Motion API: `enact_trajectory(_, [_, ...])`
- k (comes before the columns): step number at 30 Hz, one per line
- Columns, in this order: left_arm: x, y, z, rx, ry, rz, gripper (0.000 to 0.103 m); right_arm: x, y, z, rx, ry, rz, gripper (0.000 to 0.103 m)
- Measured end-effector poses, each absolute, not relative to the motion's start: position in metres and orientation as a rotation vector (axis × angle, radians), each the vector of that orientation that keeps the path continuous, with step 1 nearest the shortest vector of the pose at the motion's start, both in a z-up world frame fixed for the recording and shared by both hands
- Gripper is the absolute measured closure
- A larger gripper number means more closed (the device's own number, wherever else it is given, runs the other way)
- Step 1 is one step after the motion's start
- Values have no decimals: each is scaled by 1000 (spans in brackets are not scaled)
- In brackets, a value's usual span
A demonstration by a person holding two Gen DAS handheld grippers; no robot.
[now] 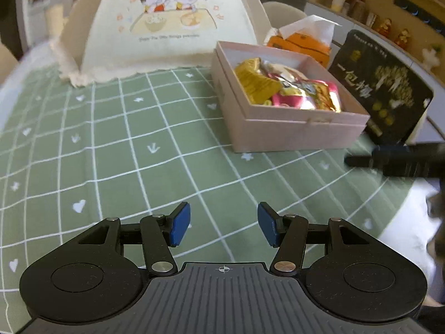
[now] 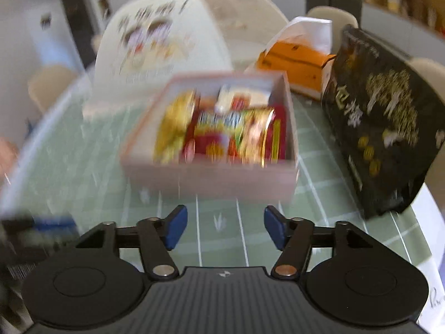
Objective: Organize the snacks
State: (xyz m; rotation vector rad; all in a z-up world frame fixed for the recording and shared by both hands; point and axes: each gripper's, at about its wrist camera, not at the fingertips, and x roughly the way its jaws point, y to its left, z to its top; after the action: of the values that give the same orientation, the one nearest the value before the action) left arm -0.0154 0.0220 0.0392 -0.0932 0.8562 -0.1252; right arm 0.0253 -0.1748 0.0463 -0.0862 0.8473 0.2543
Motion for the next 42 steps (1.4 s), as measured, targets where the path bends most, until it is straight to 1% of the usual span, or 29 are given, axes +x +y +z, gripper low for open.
enact_trajectory(2, [-16,18,31,-85,832,-104,44,16,-161,29,-129,838,262,39])
enact_trajectory(5, [-12,13,18,-71,809,-78,43,15,-152,11,-105,834,256,39])
enact_trajectory(8, [-12,6,12,-36,750,-77,42,18,-154,6,-78,797,214,27])
enact_trajectory(9, [-12,2,11,-12,734,-79,40,20,-154,4,-75,789,202,25])
enact_trajectory(11, [-12,-5,5,30,699,-87,35,22,-156,2,-71,779,163,8])
enact_trajectory(13, [-12,-7,2,32,673,-81,31,24,-163,-3,-36,777,123,0])
enact_trajectory(19, [-3,-7,1,24,651,-55,30,18,-171,-5,-9,745,59,0])
enact_trajectory(23, [2,-7,1,24,653,-49,28,11,-174,-11,-19,680,88,0])
enact_trajectory(42, [3,-8,1,29,654,-47,26,18,-171,-11,-15,677,79,0])
